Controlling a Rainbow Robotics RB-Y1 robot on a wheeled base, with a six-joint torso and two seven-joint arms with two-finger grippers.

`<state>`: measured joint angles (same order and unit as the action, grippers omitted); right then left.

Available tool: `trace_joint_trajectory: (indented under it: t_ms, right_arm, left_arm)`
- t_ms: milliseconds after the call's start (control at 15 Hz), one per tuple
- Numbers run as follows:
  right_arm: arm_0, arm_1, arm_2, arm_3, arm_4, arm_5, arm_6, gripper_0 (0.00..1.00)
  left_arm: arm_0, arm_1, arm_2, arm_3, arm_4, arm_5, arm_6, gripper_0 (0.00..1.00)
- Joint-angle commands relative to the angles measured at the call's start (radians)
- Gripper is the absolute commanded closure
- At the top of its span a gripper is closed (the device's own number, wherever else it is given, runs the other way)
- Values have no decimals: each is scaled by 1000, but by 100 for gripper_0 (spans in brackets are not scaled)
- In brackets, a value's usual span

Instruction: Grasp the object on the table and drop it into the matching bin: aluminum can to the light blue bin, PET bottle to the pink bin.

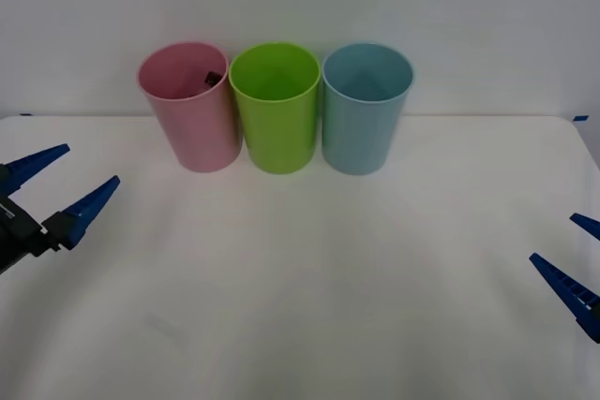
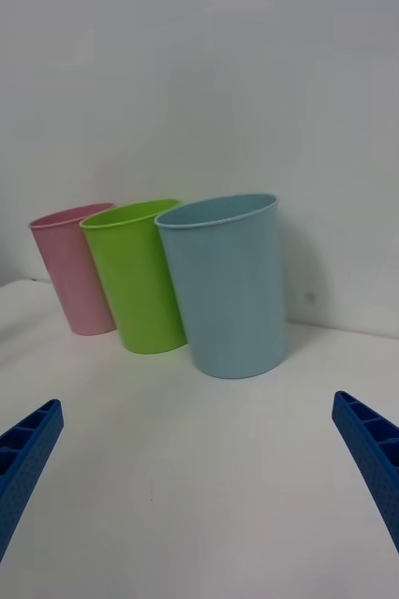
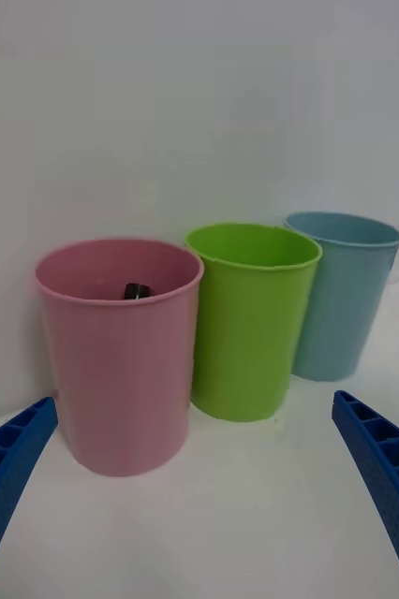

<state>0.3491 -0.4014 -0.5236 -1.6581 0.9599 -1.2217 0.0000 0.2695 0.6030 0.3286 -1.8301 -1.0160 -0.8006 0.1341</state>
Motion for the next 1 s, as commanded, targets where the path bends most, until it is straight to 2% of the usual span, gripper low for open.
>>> trace_joint_trajectory:
  t_ms: [67,267,400,533,733,1000]
  right_arm:
    - [0,0,0,0,0,0,0,0]
    - [0,0,0,0,0,0,0,0]
    - [0,0,0,0,0,0,0,0]
    - [0,0,0,0,0,0,0,0]
    - [0,0,0,0,0,0,0,0]
    - [0,0,0,0,0,0,0,0]
  left_arm:
    - [53,0,58,2,-4,-95,-14,0]
    - [115,0,148,8,-38,-233,-30,0]
    - [149,0,188,17,-42,-299,-44,0]
    - [171,0,239,28,-85,-353,-60,0]
    - [192,0,231,60,-96,-361,-128,0]
    - [203,0,202,66,-98,-359,-128,0]
